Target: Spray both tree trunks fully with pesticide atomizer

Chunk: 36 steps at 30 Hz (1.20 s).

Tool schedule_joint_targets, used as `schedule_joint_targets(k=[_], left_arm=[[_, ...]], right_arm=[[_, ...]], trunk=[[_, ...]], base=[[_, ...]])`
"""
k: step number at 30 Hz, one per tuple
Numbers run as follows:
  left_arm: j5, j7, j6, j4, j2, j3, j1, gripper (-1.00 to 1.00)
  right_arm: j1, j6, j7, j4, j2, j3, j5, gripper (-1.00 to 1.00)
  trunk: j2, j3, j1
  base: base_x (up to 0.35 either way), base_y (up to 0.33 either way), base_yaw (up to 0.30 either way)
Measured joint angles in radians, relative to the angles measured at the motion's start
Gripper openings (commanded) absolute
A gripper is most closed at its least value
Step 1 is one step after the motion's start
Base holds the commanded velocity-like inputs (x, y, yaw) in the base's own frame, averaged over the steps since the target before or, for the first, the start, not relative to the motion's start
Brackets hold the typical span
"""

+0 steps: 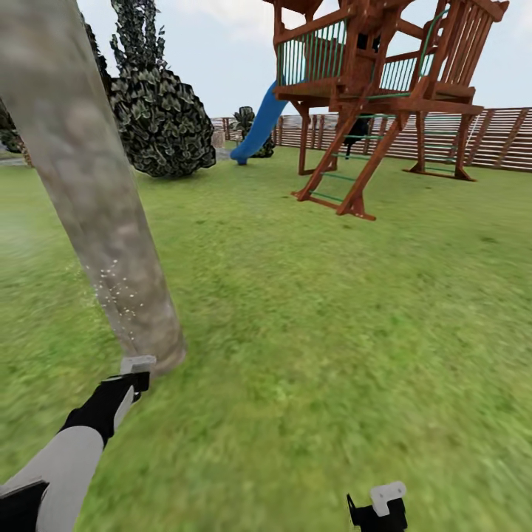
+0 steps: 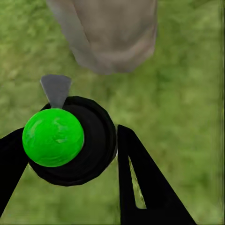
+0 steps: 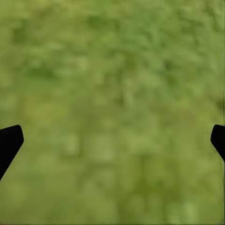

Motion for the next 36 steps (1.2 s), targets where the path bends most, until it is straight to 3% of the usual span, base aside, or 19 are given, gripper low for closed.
schedule_joint_targets(k=[6, 12, 28, 36], left_arm=[[0.0, 0.002, -0.003, 0.002, 0.0, 0.0, 0.0, -1.0], [-0.002, 0.05, -0.003, 0.002, 0.001, 0.002, 0.0, -1.0], [-0.003, 0.064, 0.005, 0.003, 0.004, 0.002, 0.0, -1.0], [-0.001, 0.064, 0.005, 0.003, 0.003, 0.002, 0.0, -1.0]], right_arm=[[0.0, 0.0, -0.001, 0.001, -0.001, 0.0, 0.0, 1.0], [0.0, 0.0, -0.001, 0.0, 0.0, 0.0, 0.0, 1.0], [0.0, 0.0, -0.001, 0.001, 0.0, 0.0, 0.0, 1.0], [0.0, 0.0, 0.0, 0.001, 0.0, 0.0, 0.0, 1.0]], trunk=[[0.0, 0.0, 0.0], [0.0, 0.0, 0.0], [0.0, 0.0, 0.0], [0.0, 0.0, 0.0]], base=[[0.145, -0.239, 0.002], [0.102, -0.259, 0.025], [0.167, -0.24, 0.269], [0.061, -0.042, 0.277]])
